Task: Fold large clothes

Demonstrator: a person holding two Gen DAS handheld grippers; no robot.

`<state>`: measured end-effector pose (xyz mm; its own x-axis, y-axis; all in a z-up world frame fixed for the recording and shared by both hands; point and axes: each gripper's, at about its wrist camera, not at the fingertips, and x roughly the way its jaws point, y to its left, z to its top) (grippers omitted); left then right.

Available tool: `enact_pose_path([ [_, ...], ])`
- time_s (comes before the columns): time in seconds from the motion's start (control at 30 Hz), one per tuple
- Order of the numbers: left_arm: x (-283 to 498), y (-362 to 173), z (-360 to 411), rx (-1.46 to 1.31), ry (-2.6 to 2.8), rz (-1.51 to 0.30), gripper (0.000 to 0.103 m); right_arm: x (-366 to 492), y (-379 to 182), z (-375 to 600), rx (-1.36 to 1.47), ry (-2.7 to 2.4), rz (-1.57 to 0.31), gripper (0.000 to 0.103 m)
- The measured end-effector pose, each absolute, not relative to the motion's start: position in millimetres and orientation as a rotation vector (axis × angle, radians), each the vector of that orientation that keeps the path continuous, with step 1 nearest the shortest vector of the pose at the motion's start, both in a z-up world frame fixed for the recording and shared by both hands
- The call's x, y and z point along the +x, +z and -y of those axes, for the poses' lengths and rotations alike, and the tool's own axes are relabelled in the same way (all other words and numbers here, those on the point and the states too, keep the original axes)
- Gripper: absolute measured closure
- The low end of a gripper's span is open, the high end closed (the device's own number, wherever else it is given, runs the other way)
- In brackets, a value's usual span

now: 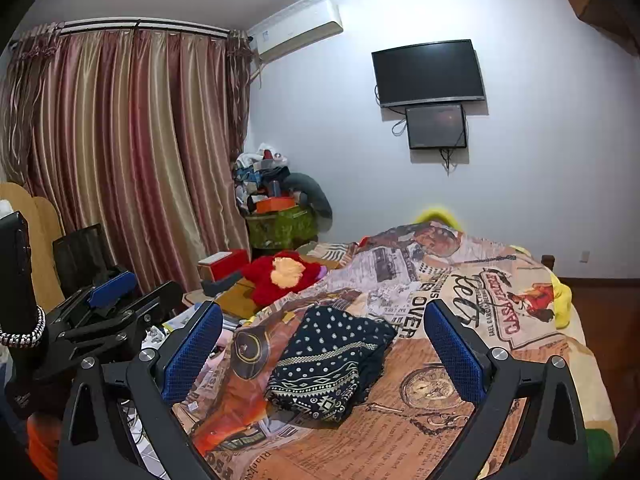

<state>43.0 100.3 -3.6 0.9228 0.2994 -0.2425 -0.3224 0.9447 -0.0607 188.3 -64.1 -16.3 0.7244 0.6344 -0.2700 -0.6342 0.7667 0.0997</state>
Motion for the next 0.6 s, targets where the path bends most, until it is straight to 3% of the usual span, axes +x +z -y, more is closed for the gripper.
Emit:
enact_pose_path([
  [0.6,43.1,-7.4,-86.4,-0.129,0.326,-0.226,0.015,187.9,-16.7,62.0,0.001,0.697,-0.296,0.002],
])
